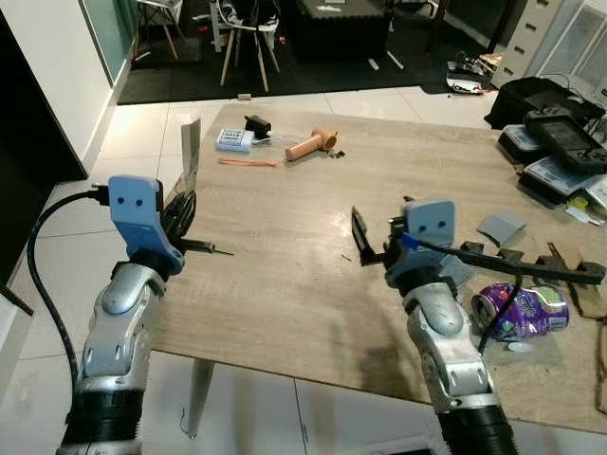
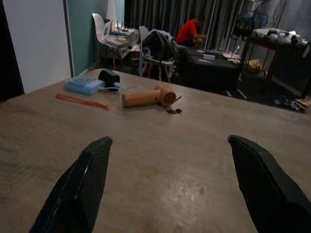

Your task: Picking trash to rubbish bin

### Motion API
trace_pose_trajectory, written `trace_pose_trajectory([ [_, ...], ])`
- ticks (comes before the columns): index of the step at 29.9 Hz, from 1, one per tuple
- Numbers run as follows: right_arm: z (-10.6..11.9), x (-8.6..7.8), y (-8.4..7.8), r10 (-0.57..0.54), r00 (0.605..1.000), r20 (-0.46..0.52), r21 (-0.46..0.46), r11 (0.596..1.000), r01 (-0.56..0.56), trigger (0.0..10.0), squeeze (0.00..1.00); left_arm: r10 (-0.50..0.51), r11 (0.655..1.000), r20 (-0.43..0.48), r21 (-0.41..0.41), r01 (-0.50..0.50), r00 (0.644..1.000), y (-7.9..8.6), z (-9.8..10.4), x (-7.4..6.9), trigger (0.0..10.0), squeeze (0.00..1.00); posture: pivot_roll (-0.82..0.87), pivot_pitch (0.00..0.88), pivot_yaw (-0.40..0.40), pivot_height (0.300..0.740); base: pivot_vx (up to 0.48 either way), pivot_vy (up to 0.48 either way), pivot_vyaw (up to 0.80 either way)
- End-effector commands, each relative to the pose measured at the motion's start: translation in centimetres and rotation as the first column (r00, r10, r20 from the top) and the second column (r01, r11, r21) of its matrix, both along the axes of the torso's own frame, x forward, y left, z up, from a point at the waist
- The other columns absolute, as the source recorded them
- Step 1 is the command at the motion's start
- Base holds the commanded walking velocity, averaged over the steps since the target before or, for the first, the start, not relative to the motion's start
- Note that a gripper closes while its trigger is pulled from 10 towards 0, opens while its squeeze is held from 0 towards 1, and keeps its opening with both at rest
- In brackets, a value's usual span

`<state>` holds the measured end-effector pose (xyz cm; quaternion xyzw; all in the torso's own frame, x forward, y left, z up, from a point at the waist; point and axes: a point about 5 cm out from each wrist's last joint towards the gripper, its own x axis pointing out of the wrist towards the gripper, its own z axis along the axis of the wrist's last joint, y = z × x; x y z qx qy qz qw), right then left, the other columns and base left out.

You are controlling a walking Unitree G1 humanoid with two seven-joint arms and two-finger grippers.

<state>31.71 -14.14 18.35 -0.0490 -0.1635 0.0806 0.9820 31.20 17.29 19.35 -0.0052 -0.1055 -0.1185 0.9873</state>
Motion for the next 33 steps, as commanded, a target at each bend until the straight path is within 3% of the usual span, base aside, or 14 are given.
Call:
trace_pose_trajectory([
  [1,-0.2,-0.3,0.3,0.018,1.000,-0.013,0.009,1.000,-0.018,10.0,0.00,-0.008,1.000,-0.017,0.001,0.008,1.000,-0.2,-0.1,-0.2,10.0,0.00,-0.06,0.110,-0.006,0.740,0.000,0.000,0.00],
  [13,-1.0,-0.6,-0.2,-0.006,0.999,-0.042,0.013,1.000,0.006,10.0,0.00,0.016,1.000,-0.036,-0.015,-0.017,0.999,-1.1,0.3,-0.3,10.0,0.00,-0.06,0.093,-0.013,0.740,-0.085,0.000,0.00],
  [19,-1.2,-0.7,-0.5,-0.014,0.999,-0.048,0.012,1.000,0.015,10.0,0.00,-0.014,1.000,-0.034,-0.016,0.014,0.999,-2.3,0.6,-0.1,10.0,0.00,-0.05,0.085,-0.014,0.740,-0.339,0.000,0.00],
  [33,-1.2,-0.5,-0.6,-0.017,0.998,-0.053,0.021,1.000,0.018,10.0,0.00,-0.031,0.999,-0.036,-0.014,0.031,0.999,-3.0,0.5,-0.1,10.0,0.00,-0.05,0.079,-0.016,0.740,-0.395,0.000,0.00],
])
